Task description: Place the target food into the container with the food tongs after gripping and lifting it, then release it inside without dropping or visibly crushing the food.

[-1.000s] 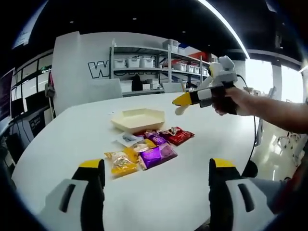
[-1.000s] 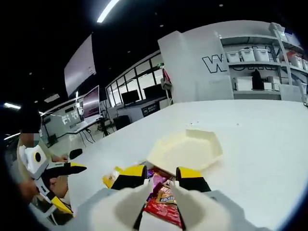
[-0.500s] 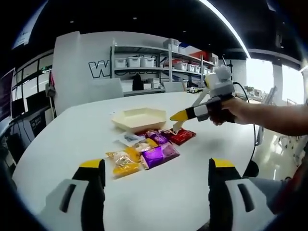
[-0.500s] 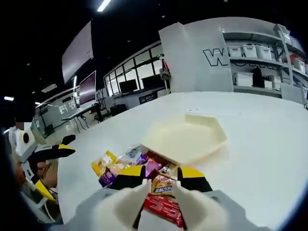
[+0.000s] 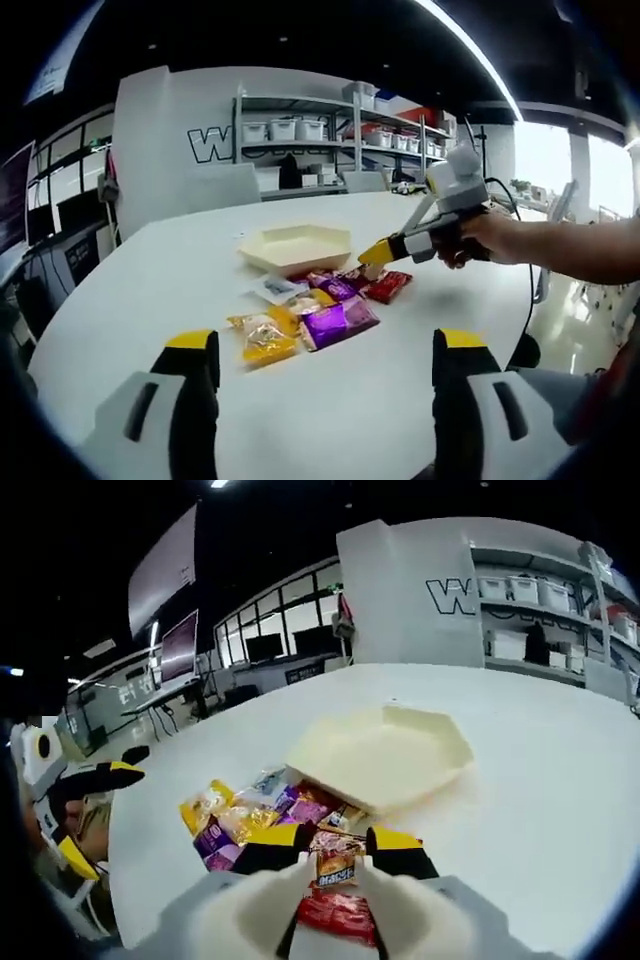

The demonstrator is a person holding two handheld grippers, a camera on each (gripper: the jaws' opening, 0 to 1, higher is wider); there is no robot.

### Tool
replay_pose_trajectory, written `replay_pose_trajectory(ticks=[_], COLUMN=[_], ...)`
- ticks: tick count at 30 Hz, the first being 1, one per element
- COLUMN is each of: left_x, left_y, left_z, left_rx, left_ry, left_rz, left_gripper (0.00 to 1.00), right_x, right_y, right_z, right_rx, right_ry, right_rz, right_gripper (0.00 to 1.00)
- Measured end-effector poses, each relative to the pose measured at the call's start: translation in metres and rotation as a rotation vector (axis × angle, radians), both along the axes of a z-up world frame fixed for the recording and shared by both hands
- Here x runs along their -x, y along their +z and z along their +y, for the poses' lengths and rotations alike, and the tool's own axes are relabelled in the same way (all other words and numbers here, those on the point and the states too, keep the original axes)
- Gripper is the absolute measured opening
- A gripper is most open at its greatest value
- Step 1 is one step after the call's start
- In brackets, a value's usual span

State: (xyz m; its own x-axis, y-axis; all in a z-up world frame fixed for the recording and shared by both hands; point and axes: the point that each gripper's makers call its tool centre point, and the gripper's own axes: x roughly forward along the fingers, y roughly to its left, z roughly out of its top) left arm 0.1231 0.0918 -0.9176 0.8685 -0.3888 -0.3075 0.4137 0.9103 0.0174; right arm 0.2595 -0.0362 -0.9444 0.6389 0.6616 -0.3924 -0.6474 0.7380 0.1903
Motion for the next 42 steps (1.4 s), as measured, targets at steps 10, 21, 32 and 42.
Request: replay_pose_trajectory(ticks=[10,21,32,42], left_x=[0.0,0.0,0.003,0.008], left_y=[0.001,0.0,-0.001,-0.002], left_z=[-0.004,-0.003,-0.008,-0.013], left_rx=[-0.004,-0.014,0.01,0.009], left_ry=[-0.011,-0.004,-0.014,-0.017], left_rz=[-0.004,0.001,0.009,0.008], left_gripper=[0.86,0.89,0.89,0.89], right_x=[-0.001,-0.007,-0.015,-0.026], right_y=[0.014,0.042,0.067,0.085], right_z=[-0.006,-0.008,0.0,0.006], right_rx=[-0.068,-0.093,-0.092,-0.085], right_ry=[-0.027,-0.035,-0.013,0.002], right_rz=[0.014,-0.046,-0.085,-0.11], right_gripper=[0.15,0.16,0.16,0.16])
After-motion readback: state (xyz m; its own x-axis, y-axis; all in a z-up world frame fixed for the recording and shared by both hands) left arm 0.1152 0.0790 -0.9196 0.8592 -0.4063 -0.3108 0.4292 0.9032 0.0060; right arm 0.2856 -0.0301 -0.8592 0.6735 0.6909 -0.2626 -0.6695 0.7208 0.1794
